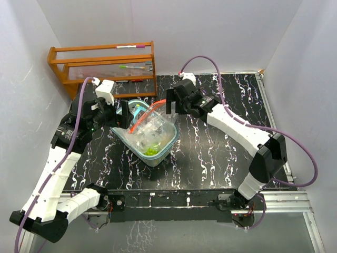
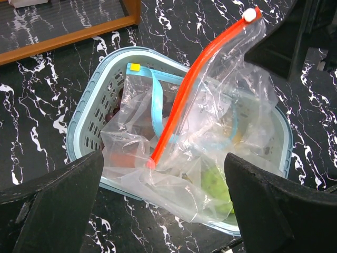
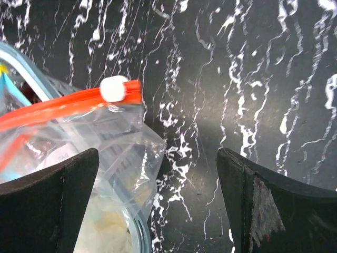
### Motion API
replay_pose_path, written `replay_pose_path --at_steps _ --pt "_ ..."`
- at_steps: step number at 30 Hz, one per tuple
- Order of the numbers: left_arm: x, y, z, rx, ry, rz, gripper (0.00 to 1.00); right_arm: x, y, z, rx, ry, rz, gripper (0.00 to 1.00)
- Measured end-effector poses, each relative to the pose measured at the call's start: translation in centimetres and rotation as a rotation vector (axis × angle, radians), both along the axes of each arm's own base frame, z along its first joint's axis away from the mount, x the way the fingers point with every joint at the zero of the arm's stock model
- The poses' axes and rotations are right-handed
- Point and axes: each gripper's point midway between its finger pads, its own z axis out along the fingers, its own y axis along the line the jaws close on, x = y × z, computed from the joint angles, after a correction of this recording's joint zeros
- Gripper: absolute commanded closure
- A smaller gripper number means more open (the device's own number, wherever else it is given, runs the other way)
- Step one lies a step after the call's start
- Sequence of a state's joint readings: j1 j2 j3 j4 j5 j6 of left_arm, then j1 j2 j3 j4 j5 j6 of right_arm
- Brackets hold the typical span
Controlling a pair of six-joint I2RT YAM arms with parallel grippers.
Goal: Place the food in the zip-top bag and seal the zipper
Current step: Pick up the zipper food storage bag from the bin.
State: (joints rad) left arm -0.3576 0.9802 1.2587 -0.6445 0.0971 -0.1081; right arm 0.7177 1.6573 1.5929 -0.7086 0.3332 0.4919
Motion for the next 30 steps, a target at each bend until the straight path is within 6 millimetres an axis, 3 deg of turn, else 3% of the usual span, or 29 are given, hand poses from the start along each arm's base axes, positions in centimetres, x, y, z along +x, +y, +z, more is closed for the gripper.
replay_pose_path --at_steps 2,5,9,11,14,19,20,23,26,30 --pt "-0.1 0.0 0.0 0.0 -0.002 0.0 0.03 -0.8 0.0 -1.2 0.026 0.03 0.033 0.04" --pt "-0.1 0.1 0.0 -0.001 -0.003 0.0 0.03 -1.8 1.5 -2.3 0.078 0.059 0.106 0.04" --pt "-0.2 0.1 -0.4 0.002 0.005 0.0 0.03 -2.5 3.4 -2.4 0.142 0.07 0.184 0.06" --pt "-0.2 0.1 -0.4 0.003 0.006 0.0 0.03 -2.5 4.0 -2.3 0.166 0.064 0.207 0.13" --pt "-0.2 0.1 -0.4 0.003 0.006 0.0 0.03 -2.5 4.6 -2.3 0.185 0.057 0.23 0.32" --pt "-0.2 0.1 -0.4 0.003 0.007 0.0 0.03 -2.4 4.9 -1.9 0.2 0.041 0.249 0.87" --pt "-0.2 0.1 -0.5 0.003 0.008 0.0 0.03 -2.5 4.9 -1.7 0.2 0.036 0.252 0.92" --pt "-0.1 0.1 -0.5 0.004 0.01 0.0 0.03 -2.7 4.7 -0.4 0.219 0.013 0.25 0.92" --pt "-0.1 0.0 -0.6 0.005 0.012 0.0 0.03 -3.2 4.1 2.3 0.25 -0.04 0.249 0.92" --pt "0.0 0.0 -0.7 0.006 0.015 0.0 0.03 -4.3 1.7 8.2 0.307 -0.176 0.2 0.92"
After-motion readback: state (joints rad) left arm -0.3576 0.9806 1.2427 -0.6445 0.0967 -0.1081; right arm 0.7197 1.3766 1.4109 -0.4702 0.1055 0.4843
